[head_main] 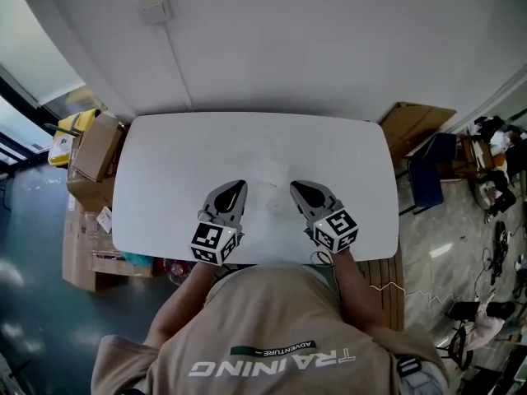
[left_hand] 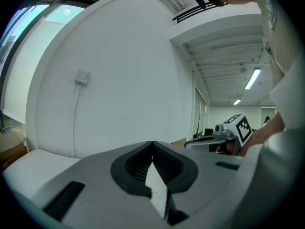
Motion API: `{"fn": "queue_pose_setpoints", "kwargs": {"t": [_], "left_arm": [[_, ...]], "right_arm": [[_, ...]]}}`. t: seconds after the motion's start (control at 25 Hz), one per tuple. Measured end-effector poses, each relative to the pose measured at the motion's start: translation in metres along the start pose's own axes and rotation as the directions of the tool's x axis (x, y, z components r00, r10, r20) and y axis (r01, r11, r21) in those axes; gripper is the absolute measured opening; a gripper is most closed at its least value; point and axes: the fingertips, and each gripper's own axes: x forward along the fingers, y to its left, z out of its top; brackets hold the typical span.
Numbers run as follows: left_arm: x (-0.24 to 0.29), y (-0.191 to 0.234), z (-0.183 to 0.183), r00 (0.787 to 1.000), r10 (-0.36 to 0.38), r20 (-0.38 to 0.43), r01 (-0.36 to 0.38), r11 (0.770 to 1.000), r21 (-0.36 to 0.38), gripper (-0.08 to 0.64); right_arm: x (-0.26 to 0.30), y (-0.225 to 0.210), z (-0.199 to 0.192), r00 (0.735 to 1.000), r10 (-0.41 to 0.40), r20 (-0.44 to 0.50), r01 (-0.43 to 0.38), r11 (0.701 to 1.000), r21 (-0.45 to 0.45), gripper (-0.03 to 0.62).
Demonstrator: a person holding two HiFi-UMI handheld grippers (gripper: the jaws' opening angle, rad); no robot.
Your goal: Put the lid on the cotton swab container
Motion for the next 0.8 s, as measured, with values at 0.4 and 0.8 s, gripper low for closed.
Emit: {"fn": "queue_pose_setpoints", "kwargs": {"t": [0.4,0.8], "left_arm": [[0.001,0.012,0.070,0.992,0.001,0.125,-0.009,0.998,0.069,0.014],[0.000,0.014,0.078,0.994,0.000,0.106,-0.011,0.995,0.098,0.014]], "right_arm": [[-0.023,-0.007,0.087,0.982,-0.132,0.133,0.147,0.982,-0.116,0.018],[-0.026,0.001,0.093,0.984,-0.104,0.141,0.123,0.984,-0.126,0.017]]}}
